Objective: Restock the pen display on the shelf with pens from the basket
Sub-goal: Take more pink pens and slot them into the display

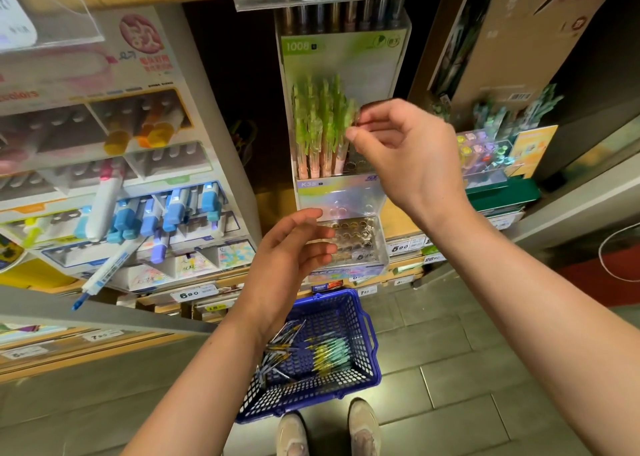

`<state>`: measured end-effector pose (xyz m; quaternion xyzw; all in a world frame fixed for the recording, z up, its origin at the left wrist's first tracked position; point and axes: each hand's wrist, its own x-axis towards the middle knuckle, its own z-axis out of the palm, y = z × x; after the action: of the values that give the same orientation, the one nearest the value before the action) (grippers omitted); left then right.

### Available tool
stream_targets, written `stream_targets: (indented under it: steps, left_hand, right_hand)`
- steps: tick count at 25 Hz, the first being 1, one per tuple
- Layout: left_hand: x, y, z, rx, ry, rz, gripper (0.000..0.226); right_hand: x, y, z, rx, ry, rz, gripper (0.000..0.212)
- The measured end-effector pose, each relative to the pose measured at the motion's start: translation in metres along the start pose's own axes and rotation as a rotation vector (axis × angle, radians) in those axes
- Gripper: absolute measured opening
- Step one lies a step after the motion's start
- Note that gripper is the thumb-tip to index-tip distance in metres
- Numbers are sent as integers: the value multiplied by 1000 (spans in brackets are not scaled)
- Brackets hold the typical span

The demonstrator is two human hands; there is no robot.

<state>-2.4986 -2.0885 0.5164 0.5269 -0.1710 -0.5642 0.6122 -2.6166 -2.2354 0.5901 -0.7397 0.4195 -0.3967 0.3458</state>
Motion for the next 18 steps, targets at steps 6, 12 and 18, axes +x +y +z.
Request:
stream_targets:
  steps: [6,12,18]
  left_hand:
    - [-2,-1,-1,-27,10,-8,26]
    - [-2,-1,1,-34,18,-14,26]
    - [-2,2,6,-28,46,-8,26]
  right_hand:
    - [-3,13,7,-146,-33,-40,13]
    - [-5,12,9,-223,-37,-33,11]
    - [-7,10,2,-132,-89,119,19]
